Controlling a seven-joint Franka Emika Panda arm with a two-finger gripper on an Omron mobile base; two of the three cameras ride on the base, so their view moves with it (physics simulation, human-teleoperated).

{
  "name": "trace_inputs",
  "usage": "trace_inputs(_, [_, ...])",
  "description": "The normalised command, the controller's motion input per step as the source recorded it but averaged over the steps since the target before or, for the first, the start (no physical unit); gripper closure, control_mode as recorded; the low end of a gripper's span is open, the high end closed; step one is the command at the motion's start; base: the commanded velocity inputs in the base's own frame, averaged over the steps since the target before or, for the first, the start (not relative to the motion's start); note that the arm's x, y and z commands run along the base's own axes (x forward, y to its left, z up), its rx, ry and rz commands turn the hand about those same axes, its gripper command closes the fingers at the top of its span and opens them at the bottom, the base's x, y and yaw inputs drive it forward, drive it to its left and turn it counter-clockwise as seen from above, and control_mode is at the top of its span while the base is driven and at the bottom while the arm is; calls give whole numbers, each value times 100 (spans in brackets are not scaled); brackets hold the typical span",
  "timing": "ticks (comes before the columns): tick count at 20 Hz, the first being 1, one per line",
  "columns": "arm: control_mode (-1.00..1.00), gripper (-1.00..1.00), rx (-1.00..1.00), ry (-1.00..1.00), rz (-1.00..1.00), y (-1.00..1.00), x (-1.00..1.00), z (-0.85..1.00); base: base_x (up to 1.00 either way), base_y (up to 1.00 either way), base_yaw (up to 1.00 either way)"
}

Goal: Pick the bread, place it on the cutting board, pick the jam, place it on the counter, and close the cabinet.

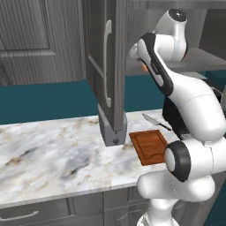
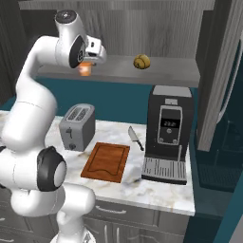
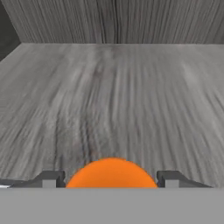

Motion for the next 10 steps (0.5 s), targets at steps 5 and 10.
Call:
trace_inputs(5, [-100,100,0,0,0,0,-72,-1,0,0,0])
trace_inputs(10, [-100,100,0,0,0,4,-74,-17,0,0,0])
